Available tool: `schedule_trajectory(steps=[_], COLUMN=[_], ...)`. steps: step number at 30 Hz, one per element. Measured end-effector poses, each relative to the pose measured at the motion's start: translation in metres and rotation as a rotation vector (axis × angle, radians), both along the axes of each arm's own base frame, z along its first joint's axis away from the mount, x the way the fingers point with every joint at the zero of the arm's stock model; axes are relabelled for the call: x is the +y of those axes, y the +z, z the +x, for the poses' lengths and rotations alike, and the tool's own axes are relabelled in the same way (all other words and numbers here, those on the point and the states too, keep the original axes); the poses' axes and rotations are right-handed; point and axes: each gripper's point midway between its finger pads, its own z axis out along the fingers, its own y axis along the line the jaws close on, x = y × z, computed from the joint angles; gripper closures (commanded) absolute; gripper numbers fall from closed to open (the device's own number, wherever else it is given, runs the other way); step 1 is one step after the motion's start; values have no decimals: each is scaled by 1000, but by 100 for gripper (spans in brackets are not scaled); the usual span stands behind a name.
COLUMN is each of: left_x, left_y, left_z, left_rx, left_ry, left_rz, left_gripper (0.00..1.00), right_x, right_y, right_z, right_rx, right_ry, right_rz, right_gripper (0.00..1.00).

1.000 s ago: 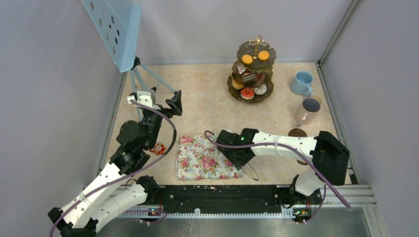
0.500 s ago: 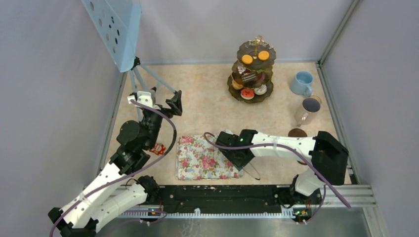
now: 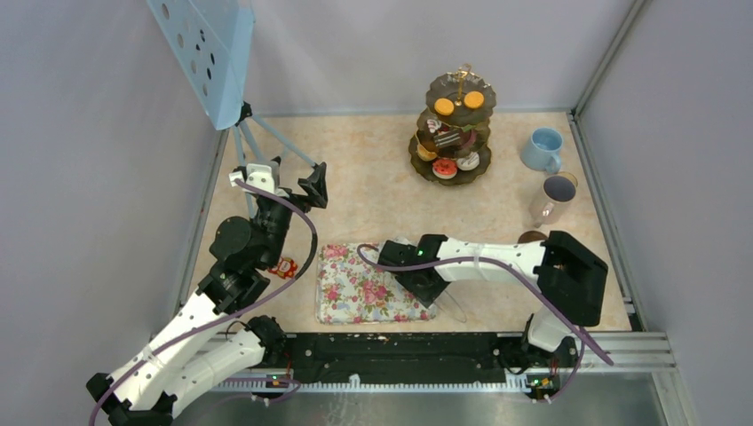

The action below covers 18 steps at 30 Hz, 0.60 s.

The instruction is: Serve the afternoon tea

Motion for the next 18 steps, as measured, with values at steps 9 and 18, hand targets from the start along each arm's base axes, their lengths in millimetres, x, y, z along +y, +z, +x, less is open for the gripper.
schedule_trajectory(steps=[9, 18], left_x=[0, 0], left_y=[0, 0], left_z=[0, 0], left_rx=[0, 0], left_ry=[0, 0], left_rz=[0, 1], left_gripper=[1, 1], right_x=[-2, 2], right_y=[-4, -4], right_z=[1, 3], right_rx=[0, -5], right_ry=[11, 13], right_rz=[-24, -18], right_gripper=[57, 72])
